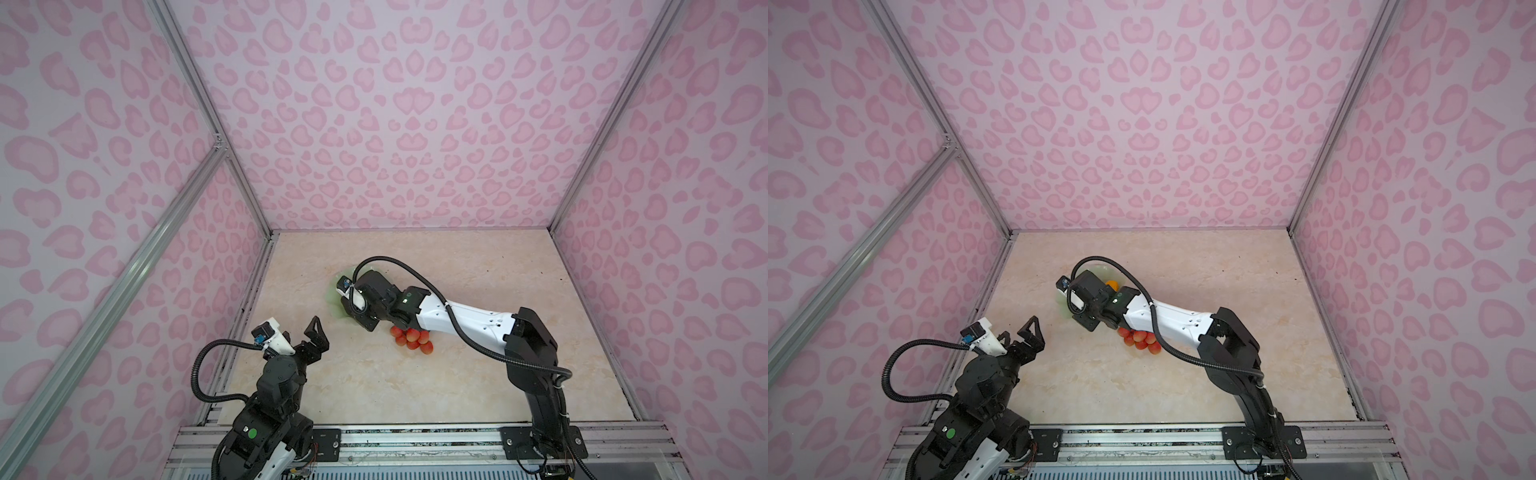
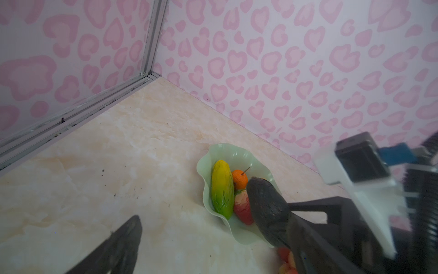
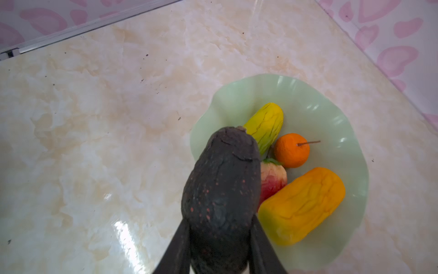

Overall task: Place and organize the fake fruits in the fruit bowl
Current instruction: 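Carry the avocado with the right gripper into the bowl and release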

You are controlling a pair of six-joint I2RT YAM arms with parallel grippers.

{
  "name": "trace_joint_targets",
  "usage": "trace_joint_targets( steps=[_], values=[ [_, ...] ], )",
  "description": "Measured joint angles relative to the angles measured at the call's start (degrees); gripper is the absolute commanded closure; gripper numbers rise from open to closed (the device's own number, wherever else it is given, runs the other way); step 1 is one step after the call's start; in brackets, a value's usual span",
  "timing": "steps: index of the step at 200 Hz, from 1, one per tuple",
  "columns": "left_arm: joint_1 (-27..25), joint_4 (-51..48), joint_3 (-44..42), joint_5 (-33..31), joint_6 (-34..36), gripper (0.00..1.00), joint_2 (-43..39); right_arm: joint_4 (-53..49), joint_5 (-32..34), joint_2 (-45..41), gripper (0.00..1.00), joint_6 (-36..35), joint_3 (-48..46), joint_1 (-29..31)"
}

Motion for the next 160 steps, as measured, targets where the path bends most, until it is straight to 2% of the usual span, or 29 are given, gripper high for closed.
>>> trace_joint_targets(
  steps=[23, 52, 90, 127, 160],
  values=[
    [0.0, -0.7, -0.1, 1.5, 0.4, 0.03, -1.8, -1.4, -0.5, 6.5, 0.7, -0.5, 6.0, -1.2],
    [0.0, -1.4, -0.2, 3.3, 1.4, 0.03, -3.1, -3.4, -1.3, 9.7, 0.46, -0.5, 8.2, -2.0],
    [0.0, -1.5, -0.8, 5.2, 2.2, 0.03, -3.0, -3.4, -2.4, 7.7, 0.37, -0.1, 6.6, -2.1],
    [0.0, -1.3, -0.9, 6.2, 2.6, 0.03, -1.4, -0.5, -2.9, -2.2, 0.37, 2.1, -1.4, -4.7],
    [0.0, 0.7, -1.3, 6.8, 2.9, 0.03, 0.1, 5.3, -4.0, -19.2, 0.36, 6.6, -20.4, -10.3]
  ],
)
